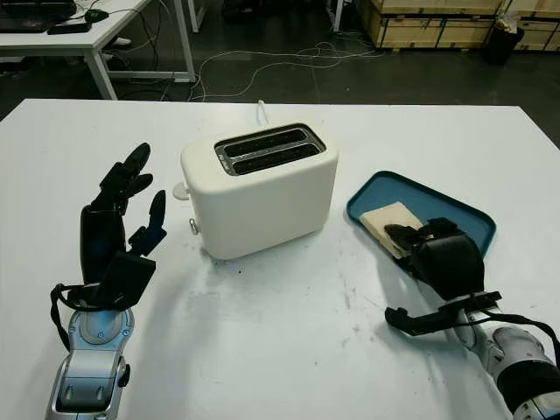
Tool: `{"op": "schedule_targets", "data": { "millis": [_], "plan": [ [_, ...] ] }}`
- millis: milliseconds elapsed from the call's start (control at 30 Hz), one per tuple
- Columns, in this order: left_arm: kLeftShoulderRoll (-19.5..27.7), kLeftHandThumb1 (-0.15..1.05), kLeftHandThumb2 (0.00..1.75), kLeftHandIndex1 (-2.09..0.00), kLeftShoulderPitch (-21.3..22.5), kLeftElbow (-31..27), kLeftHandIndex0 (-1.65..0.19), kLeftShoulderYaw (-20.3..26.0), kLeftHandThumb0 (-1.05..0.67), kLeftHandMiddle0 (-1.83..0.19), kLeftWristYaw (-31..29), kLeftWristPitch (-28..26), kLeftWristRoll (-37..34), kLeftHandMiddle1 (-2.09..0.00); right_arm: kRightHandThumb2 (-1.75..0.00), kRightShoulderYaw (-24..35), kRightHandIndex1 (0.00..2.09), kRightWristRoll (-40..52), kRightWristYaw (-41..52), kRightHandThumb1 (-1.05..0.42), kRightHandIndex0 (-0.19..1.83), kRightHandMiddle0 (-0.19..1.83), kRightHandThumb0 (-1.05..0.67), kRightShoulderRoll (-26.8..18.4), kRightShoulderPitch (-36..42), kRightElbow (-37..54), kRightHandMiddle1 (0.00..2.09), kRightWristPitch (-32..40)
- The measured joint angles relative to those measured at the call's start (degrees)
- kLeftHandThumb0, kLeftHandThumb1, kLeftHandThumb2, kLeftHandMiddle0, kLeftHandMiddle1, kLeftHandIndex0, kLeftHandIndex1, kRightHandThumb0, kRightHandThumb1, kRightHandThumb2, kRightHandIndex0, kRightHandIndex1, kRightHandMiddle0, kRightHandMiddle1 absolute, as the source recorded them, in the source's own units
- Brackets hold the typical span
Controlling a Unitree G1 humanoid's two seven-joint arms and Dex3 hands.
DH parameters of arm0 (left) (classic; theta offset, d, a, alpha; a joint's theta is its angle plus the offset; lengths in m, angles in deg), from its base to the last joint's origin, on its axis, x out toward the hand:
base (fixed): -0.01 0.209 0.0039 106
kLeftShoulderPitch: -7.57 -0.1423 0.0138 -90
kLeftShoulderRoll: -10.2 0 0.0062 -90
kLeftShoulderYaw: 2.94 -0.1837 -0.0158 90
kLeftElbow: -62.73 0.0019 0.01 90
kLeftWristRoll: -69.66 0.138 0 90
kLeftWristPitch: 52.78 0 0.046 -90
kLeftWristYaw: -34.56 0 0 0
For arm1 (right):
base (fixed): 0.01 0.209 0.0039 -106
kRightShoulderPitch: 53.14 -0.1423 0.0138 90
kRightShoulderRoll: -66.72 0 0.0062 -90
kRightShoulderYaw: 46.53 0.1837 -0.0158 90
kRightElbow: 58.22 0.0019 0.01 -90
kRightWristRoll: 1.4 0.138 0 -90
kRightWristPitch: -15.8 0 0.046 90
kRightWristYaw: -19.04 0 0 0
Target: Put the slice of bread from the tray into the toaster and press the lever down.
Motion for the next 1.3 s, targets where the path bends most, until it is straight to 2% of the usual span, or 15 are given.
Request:
{"op": "schedule_targets", "data": {
  "millis": [67, 233, 533, 667, 700, 800, 1033, 1300],
  "plan": [
    [0.0, 0.92, 0.56, -0.05, 0.0, -0.4, -0.40, 0.0, -0.35, -0.07, 0.0, 0.0, 0.0, -0.96, -0.22, -0.3, 1.53, 0.0, 0.0, -0.92, 0.62, 0.91, -0.38, 0.0, 0.0, 0.3, 0.52, 0.5],
    [0.0, 0.92, 0.55, -0.05, 0.0, -0.5, -0.40, 0.0, -0.36, -0.07, -0.2, 0.0, -0.6, -0.97, -0.20, -0.5, 1.66, 0.0, -0.6, -0.92, 0.56, 0.87, -0.38, 0.0, 0.2, 1.3, 0.61, 1.4],
    [0.0, 0.92, 0.55, -0.04, 0.0, -0.5, -0.40, -0.1, -0.36, -0.06, -0.3, 0.0, -1.1, -0.97, -0.24, -0.4, 1.21, 0.1, -1.3, -0.92, 0.68, 0.82, -0.37, -0.1, 1.2, 3.7, 0.63, 1.2],
    [0.0, 0.92, 0.54, -0.04, -0.1, -0.5, -0.40, -0.2, -0.37, -0.06, -0.3, 0.0, -1.1, -0.97, -0.26, 2.3, 0.78, 3.0, 0.1, -0.92, 0.83, 0.94, -0.37, -0.3, 1.3, 5.3, 0.24, -1.9],
    [0.0, 0.92, 0.54, -0.04, -0.1, -0.5, -0.40, -0.2, -0.37, -0.07, -0.3, 0.0, -1.1, -0.97, -0.26, 3.4, 0.61, 4.6, 1.1, -0.92, 0.90, 0.97, -0.36, -0.4, 1.3, 6.0, 0.13, -3.2],
    [0.0, 0.92, 0.54, -0.04, -0.1, -0.5, -0.41, -0.2, -0.36, -0.08, -0.2, 0.0, -1.0, -0.96, -0.28, 7.1, 0.44, 9.9, 5.5, -0.92, 0.96, 0.99, -0.36, -1.1, 1.2, 8.7, 0.03, -6.2],
    [0.0, 0.92, 0.54, -0.04, -0.1, -0.4, -0.40, -0.2, -0.37, -0.07, -0.2, 0.0, -1.0, -0.95, -0.18, 12.2, 0.41, 15.9, 12.1, -0.92, 1.03, 1.01, -0.30, -1.3, 0.6, 10.9, 0.01, -11.1],
    [0.1, 0.92, 0.54, -0.04, -0.1, -0.3, -0.40, -0.2, -0.38, -0.08, 0.1, 0.2, -1.0, -0.95, -0.15, 14.5, 0.40, 17.4, 16.8, -0.92, 1.05, 1.01, -0.31, -1.3, 0.5, 12.0, 0.01, -12.0]
  ]
}}
